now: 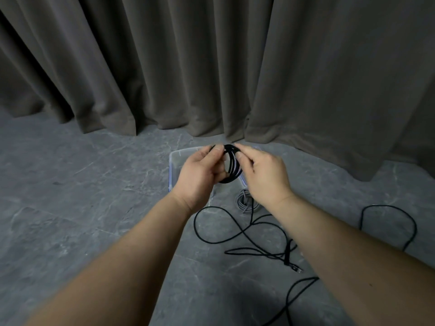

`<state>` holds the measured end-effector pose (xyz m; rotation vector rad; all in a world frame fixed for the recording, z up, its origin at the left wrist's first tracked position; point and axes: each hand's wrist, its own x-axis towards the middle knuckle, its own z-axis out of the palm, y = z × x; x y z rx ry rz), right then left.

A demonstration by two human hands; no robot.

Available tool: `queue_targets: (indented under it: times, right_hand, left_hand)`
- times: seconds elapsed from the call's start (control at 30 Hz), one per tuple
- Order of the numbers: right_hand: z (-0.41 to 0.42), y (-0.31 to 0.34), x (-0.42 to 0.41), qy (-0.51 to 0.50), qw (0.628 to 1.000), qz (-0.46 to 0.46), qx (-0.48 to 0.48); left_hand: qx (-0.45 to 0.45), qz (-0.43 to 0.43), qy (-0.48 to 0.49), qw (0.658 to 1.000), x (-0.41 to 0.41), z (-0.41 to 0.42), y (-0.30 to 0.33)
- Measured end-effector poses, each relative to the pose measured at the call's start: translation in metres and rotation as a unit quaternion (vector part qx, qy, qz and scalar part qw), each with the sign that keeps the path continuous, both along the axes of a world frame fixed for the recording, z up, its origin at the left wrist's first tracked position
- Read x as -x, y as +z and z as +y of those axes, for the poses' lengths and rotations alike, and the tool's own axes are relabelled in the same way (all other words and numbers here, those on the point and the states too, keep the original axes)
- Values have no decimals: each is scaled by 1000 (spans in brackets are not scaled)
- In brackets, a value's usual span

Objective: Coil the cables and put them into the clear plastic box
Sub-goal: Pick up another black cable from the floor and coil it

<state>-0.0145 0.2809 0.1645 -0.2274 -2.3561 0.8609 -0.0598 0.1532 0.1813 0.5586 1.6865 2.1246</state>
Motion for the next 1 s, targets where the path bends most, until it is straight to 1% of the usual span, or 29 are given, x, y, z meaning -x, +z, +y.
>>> queue_targets:
  times: [0.1,0.17,0.2,0.27,0.33,0.47,0.53,0.6,0.7,0.8,0.9,1.0]
  right_hand:
    - [-1,0,1,-21,999,26,24]
    - [-2,1,4,-21,997,22,71]
    - [-2,2,4,-15,995,17,93]
    - [-4,2,3,4,994,4,111]
    - [-5,0,0,33,993,-18,109]
    - [-5,0,-2,94,987,-63,118]
    - [-3,0,-2,119,983,-71,121]
    - [-3,-1,0,112,983,-60,130]
    - [-4,-3,4,78,980,-38,179]
    - [-6,-2,8,72,968,-38,237]
    - [-7,-2,6,72,961,-50,263]
    - [-8,1,2,78,957,-57,273]
  left_hand:
    - [26,41,-49,998,3,0,-5]
    - [39,68,-60,995,4,0,-8]
    - [37,68,-57,995,4,0,-8]
    - [12,34,-50,998,0,2,-6]
    - [-17,-16,-47,999,-4,3,-2]
    - [-57,-116,-22,991,-7,4,3]
    - [-65,-123,-17,990,-7,4,3]
    - [-67,-110,-19,991,-7,5,4]
    - [-61,-63,-36,995,-6,7,2]
    - [19,60,-8,998,-7,9,-3]
    - [97,183,18,978,-10,8,-7]
    - [141,234,40,961,-11,7,-10]
